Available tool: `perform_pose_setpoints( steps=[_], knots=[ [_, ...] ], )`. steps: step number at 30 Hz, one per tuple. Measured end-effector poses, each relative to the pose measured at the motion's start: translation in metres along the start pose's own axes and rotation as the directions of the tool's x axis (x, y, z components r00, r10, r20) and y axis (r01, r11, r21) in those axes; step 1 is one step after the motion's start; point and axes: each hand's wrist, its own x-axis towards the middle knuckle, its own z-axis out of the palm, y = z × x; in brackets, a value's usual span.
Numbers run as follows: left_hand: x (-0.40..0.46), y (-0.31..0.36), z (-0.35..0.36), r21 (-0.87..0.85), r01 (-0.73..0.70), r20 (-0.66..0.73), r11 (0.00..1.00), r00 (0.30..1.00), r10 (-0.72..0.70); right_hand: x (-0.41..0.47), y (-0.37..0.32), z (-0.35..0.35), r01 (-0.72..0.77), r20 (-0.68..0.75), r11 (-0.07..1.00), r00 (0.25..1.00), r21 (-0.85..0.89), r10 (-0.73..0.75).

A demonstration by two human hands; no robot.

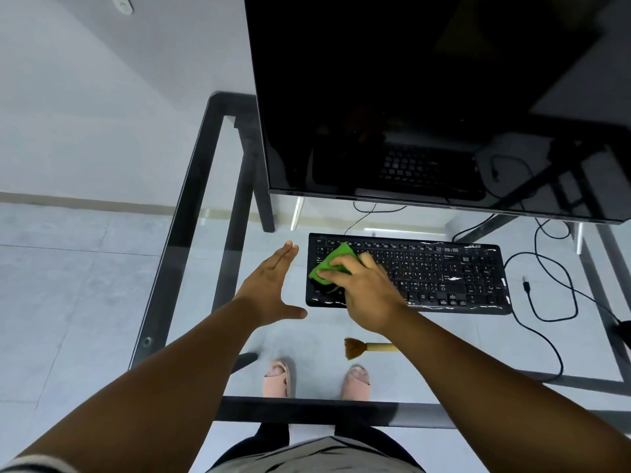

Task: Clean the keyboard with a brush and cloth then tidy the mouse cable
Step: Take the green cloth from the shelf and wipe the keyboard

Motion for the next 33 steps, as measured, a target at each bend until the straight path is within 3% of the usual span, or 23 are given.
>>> perform_pose_setpoints(
  steps=[6, 12, 20, 26, 30, 33],
  knots=[
    [0.000, -0.006, -0.001, -0.006, -0.016, 0.025, 1.000, 1.000, 0.017, -0.009, -0.006, 0.005, 0.180, 0.045, 0.983, 0.983, -0.026, -0.179],
    [0.000, -0.005, -0.001, -0.016, -0.012, 0.024, 1.000, 1.000, 0.013, -0.006, -0.001, 0.001, 0.086, 0.005, 0.996, 0.996, 0.009, -0.087],
    [0.000, -0.006, 0.000, -0.018, -0.010, 0.022, 1.000, 1.000, 0.010, -0.017, 0.016, -0.001, 0.195, 0.052, 0.981, 0.979, 0.022, -0.196],
    [0.000, -0.008, 0.001, -0.016, -0.006, 0.025, 1.000, 1.000, 0.006, -0.005, 0.024, -0.006, 0.030, -0.258, 0.979, 0.966, 0.200, 0.023],
    [-0.001, -0.006, 0.000, -0.008, -0.011, 0.024, 1.000, 1.000, 0.011, 0.003, 0.001, 0.000, 0.043, -0.068, 0.992, 0.997, 0.121, -0.035],
    [0.000, -0.006, 0.000, -0.003, -0.011, 0.023, 1.000, 1.000, 0.011, -0.004, 0.009, 0.002, 0.132, -0.066, 0.983, 0.990, 0.127, -0.124]
  ],
)
